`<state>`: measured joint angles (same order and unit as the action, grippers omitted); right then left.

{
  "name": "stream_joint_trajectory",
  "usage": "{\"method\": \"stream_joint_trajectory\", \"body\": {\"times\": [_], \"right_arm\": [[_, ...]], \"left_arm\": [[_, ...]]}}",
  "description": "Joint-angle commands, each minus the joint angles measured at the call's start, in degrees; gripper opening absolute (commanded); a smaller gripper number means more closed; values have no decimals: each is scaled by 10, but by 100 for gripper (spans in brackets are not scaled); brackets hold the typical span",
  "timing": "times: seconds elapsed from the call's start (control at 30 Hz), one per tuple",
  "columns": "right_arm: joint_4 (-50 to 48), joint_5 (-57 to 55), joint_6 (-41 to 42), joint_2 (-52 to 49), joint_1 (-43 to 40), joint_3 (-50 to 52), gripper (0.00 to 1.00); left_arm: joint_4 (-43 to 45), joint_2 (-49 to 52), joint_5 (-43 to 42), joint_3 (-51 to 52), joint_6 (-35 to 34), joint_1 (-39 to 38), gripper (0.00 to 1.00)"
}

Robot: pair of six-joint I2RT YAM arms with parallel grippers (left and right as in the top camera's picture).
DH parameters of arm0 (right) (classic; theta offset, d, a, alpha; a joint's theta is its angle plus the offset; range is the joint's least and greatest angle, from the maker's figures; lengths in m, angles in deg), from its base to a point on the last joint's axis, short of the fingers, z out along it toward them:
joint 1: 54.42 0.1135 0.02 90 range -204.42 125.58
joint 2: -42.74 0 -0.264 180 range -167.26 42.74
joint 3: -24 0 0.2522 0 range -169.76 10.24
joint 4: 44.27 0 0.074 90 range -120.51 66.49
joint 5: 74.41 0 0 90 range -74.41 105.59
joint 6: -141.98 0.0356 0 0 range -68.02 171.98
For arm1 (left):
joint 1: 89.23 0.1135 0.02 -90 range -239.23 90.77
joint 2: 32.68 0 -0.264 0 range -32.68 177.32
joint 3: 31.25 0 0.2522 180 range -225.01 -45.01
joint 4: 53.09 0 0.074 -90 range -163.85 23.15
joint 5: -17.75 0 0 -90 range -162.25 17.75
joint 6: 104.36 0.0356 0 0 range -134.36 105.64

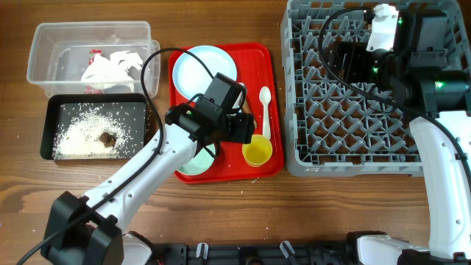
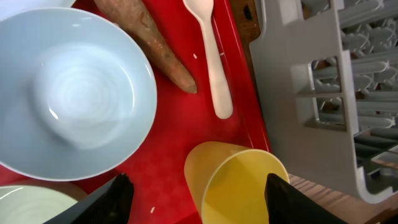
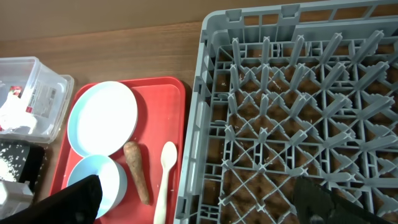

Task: Sort waste into correct bins and load items into the dishwasher rack
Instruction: 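Set the green bowl down and grasp the yellow cup with left gripper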

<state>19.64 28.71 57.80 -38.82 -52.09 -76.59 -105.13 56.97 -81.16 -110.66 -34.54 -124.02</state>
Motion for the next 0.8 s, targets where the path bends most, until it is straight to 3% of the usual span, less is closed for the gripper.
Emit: {"method": "stream_joint_trajectory", "body": {"times": [0.0,0.23,0.57,0.63,0.77], "right_arm": [[1,10,3,-9,3,-8,100],[0,9,3,-9,3,-8,100],[1,10,3,-9,3,-8,100],[1,10,3,-9,3,-8,100],[1,10,9,-9,3,-8,100]], "left_arm": [[1,40,-3,-9,31,-3,69],[-35,67,-27,-9,38,-7,53],[-30,96,-50,-6,43,-44,15],[-30,106,-50,-6,43,-43,4],[-27,105,-78,-14,43,-39,4]]}}
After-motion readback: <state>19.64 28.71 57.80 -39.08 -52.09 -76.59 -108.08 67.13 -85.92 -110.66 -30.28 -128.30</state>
